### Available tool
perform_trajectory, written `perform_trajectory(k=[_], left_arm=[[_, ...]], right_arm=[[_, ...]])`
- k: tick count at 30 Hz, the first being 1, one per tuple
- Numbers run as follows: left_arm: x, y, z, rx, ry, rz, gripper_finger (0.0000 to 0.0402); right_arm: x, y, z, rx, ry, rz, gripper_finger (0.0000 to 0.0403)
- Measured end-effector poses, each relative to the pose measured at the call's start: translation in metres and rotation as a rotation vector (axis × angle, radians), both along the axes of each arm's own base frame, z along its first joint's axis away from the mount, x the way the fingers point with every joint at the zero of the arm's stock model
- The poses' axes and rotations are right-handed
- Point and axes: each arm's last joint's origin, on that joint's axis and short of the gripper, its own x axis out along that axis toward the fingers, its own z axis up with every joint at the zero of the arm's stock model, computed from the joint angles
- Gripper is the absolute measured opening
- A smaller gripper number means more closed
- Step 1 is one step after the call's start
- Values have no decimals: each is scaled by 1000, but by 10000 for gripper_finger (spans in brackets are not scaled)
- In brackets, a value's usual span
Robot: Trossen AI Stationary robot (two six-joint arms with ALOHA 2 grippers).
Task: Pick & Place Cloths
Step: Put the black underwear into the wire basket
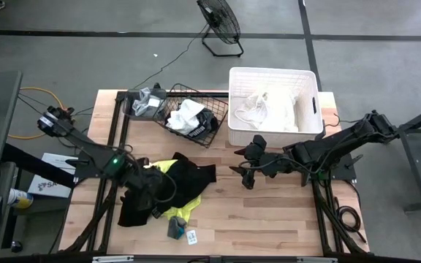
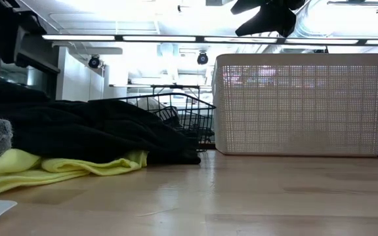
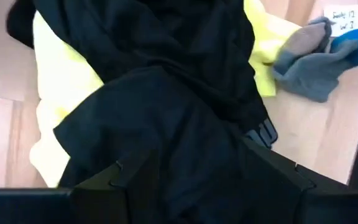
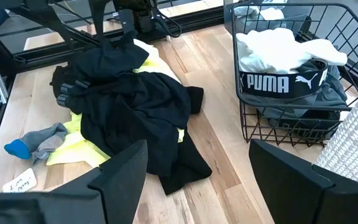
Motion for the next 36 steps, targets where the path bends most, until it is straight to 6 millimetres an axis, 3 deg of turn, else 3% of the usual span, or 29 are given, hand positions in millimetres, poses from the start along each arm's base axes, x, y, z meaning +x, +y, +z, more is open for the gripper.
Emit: perform_trajectory(k=[9, 19, 36], left_arm=[[-4, 5, -2, 136, -9, 22, 209], [-12, 11, -32, 232, 71, -51, 210], [-13, 9, -61, 191, 56, -138, 199]], right_arm=[[0, 0, 0, 4, 1, 6, 275], [0, 0, 0, 3, 3, 6, 275], [0, 0, 0, 5, 3, 5, 275]])
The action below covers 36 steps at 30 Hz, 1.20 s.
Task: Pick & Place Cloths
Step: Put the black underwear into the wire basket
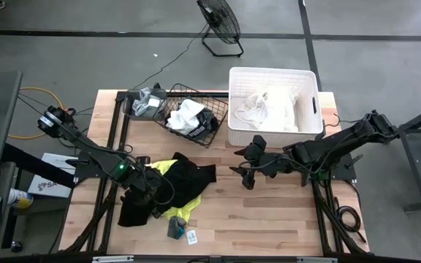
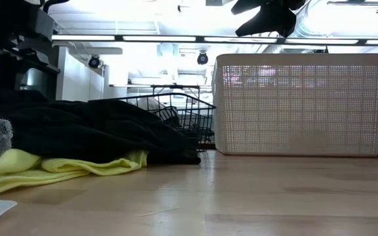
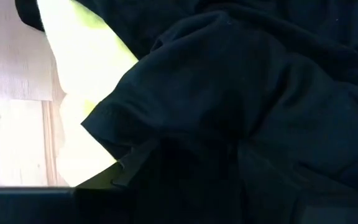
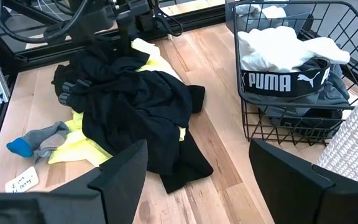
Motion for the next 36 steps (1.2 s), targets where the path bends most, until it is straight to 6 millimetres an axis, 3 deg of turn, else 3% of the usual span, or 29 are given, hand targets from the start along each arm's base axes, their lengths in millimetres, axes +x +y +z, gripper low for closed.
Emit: perform_trajectory(k=[4, 9, 15, 25, 36], left_arm=[[0, 0, 0, -2, 0, -1, 142], [0, -1, 0, -24, 14, -12, 22], [5, -4, 13, -45, -25, -6, 5], [15, -5, 96, 34, -214, 14, 2], [3, 10, 196, 174, -478, 14, 1]], right_arm=[[0, 0, 0, 0, 0, 0, 275], [0, 0, 0, 1, -1, 0, 275], [0, 0, 0, 1, -2, 0, 275], [0, 0, 0, 1, -2, 0, 275], [0, 0, 0, 1, -3, 0, 275]])
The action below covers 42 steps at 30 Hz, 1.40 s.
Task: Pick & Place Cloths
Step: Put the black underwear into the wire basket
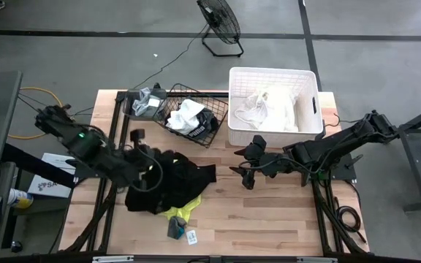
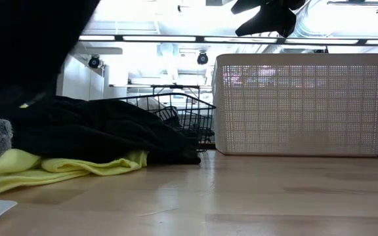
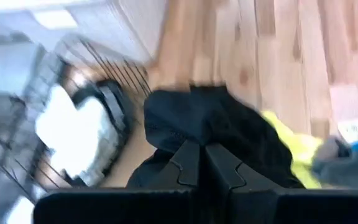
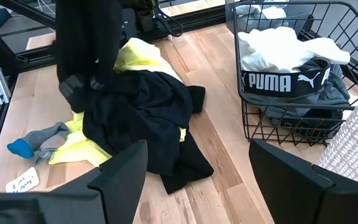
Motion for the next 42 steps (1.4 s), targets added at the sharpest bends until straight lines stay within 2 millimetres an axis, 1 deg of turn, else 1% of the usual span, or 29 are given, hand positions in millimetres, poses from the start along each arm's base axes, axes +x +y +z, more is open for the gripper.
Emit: perform_trajectory(k=[5, 9, 13, 18, 22, 25, 28, 32, 37, 42], left_arm=[[-8, 9, 40, 116, -147, -8, 0], [-14, 16, 64, 199, -252, 15, 0], [-17, 20, 83, 288, -348, 62, 0], [-16, 23, 104, 482, -442, 185, 0], [-14, 23, 122, 608, -476, 258, 0], [-13, 23, 133, 651, -496, 257, 0], [-11, 27, 141, 685, -504, 272, 0], [-6, 39, 143, 705, -505, 295, 0], [3, 61, 143, 725, -493, 349, 0], [15, 84, 136, 696, -510, 360, 0]], right_arm=[[0, 0, 0, 0, 0, 0, 275], [0, 0, 0, 0, 0, 0, 275], [0, 0, 0, -2, -1, -3, 275], [0, 0, 0, -3, -1, -4, 275], [0, 0, 0, -4, -1, -6, 275], [0, 0, 0, -7, -1, -6, 275], [0, 0, 0, -7, -1, -6, 275], [0, 0, 0, -7, -1, -6, 275], [0, 0, 0, -7, 0, -5, 275], [0, 0, 0, -8, 0, -5, 275]])
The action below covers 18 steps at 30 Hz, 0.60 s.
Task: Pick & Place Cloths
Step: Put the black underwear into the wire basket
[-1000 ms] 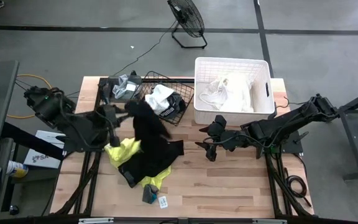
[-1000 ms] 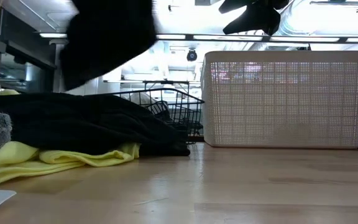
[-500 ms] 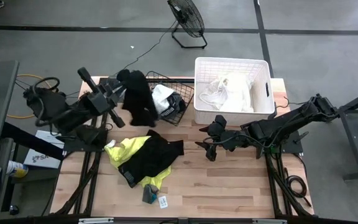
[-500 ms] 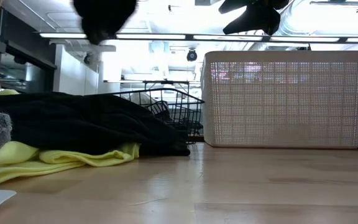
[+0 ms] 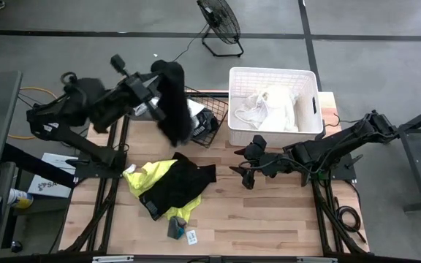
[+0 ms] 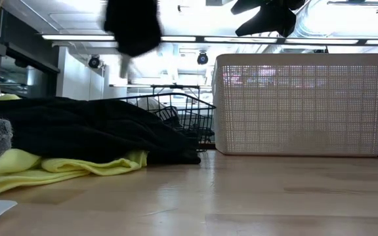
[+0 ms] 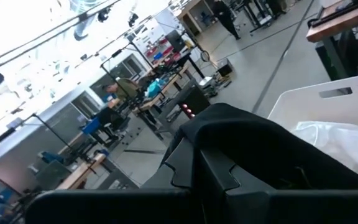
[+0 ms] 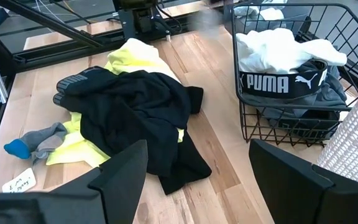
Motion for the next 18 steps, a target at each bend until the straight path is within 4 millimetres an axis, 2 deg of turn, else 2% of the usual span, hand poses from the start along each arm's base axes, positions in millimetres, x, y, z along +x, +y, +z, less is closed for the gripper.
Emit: perform_trajectory(k=[10, 18], left_arm=[[21, 40, -27, -59, 28, -13, 0], [37, 67, -67, -148, 88, 29, 0]], right_arm=[[0, 0, 0, -1, 2, 0, 275], [0, 0, 0, -1, 3, 1, 275]])
